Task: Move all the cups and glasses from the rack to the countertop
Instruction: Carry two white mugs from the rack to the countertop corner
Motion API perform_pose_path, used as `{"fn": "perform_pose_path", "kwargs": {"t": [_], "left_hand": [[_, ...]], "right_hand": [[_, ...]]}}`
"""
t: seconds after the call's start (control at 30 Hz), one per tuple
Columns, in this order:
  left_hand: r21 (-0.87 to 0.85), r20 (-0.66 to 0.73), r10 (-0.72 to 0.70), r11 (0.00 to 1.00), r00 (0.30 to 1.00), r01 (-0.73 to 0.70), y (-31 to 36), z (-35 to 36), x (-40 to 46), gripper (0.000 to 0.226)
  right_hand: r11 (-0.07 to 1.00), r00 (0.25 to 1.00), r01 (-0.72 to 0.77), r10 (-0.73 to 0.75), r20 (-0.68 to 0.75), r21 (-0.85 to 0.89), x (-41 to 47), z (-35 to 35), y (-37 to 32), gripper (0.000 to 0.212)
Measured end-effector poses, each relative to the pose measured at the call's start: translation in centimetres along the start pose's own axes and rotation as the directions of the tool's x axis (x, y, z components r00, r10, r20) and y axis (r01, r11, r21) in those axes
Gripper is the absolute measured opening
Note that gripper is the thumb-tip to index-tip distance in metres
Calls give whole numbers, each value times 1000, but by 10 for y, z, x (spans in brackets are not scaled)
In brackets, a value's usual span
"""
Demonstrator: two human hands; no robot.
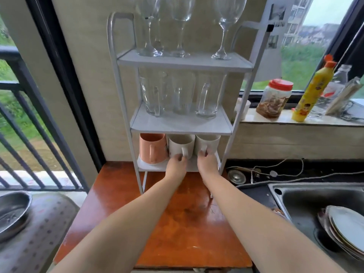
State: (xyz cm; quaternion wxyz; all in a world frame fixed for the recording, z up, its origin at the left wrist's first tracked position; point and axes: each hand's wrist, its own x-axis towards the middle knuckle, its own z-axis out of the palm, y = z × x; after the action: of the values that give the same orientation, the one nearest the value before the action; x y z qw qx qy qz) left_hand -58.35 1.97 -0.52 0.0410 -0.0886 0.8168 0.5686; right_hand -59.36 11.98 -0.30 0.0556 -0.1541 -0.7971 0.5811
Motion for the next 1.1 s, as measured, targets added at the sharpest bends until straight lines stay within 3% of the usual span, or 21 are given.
{"fn": "perform_pose_path", "kwargs": {"t": [0.1,0.27,0.5,0.67,0.8,0.97,1.1], "left_hand": [[-119,8,-3,993,1000,4,-1,6,5,35],[-374,56,-86,922,995,100,3,12,11,29],[-303,33,15,953,999,-4,-1,5,7,46],[-239,34,102,967,994,-91,-1,-1,-12,43],[-187,-49,144,971,988,-151,-4,-9,-40,43],[-292,-81,145,943,986,-162,-7,-17,-81,45],[-201,-197,156,960,968,-196,-14,-14,-128,50]], "right_hand": [[990,997,-56,62,-39,133,5,6,1,36],[960,987,-145,157,-30,241,13,1,-1,40],[980,992,-99,111,-62,173,6,-10,-5,44],[966,993,-81,99,-59,244,-11,-19,-1,44],[970,1000,-14,18,-13,244,-36,-29,-1,39],[968,997,46,-59,44,247,-72,-41,-2,32],[968,993,72,-92,72,239,-109,-65,9,33]]}}
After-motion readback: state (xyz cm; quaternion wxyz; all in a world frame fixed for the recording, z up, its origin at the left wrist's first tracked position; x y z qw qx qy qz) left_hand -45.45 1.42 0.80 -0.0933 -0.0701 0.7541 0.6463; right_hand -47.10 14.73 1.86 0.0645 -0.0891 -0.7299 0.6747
